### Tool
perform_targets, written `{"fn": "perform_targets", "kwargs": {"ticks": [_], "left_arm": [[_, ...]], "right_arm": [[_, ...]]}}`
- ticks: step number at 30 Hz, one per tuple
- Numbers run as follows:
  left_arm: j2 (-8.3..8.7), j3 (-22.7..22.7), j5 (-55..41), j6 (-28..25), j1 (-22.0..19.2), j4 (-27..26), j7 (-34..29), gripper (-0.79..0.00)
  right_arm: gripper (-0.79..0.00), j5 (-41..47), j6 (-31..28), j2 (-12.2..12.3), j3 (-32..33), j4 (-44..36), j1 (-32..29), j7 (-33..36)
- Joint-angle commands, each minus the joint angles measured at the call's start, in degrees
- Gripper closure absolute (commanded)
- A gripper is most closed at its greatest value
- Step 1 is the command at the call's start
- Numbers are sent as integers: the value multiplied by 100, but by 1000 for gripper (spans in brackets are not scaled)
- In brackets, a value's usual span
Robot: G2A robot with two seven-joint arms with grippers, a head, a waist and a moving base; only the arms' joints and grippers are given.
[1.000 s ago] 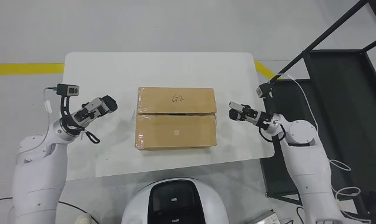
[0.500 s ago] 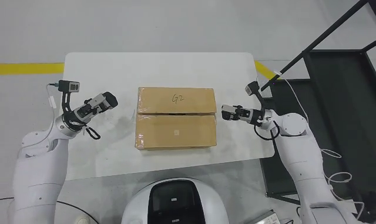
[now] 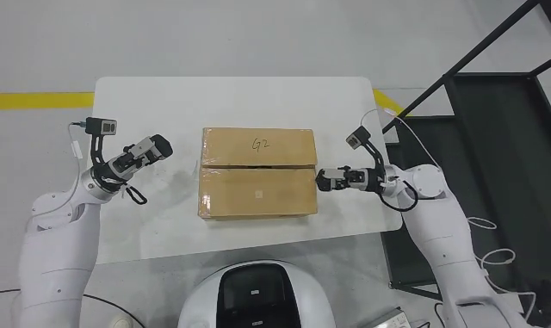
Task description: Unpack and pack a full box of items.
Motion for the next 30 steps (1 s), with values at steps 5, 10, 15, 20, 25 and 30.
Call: {"fn": "perform_targets", "kwargs": {"ticks": [5,10,15,20,25,30], "left_arm": [[0,0,0,0,0,0,0,-785],[0,0,0,0,0,0,0,-785],[0,0,0,0,0,0,0,-785],[0,0,0,0,0,0,0,-785],[0,0,0,0,0,0,0,-785],[0,0,0,0,0,0,0,-785]], "right_arm": [[-785,12,-230,22,-194,392,256,-230],[-785,26,-316,92,-216,407,294,-316],[-785,-1,-387,156,-305,450,277,-387],[-785,238,-363,172,-563,487,315,-362],[-785,376,-377,181,-835,587,391,-376],[-785,646,-363,195,-1018,708,488,-362]]}}
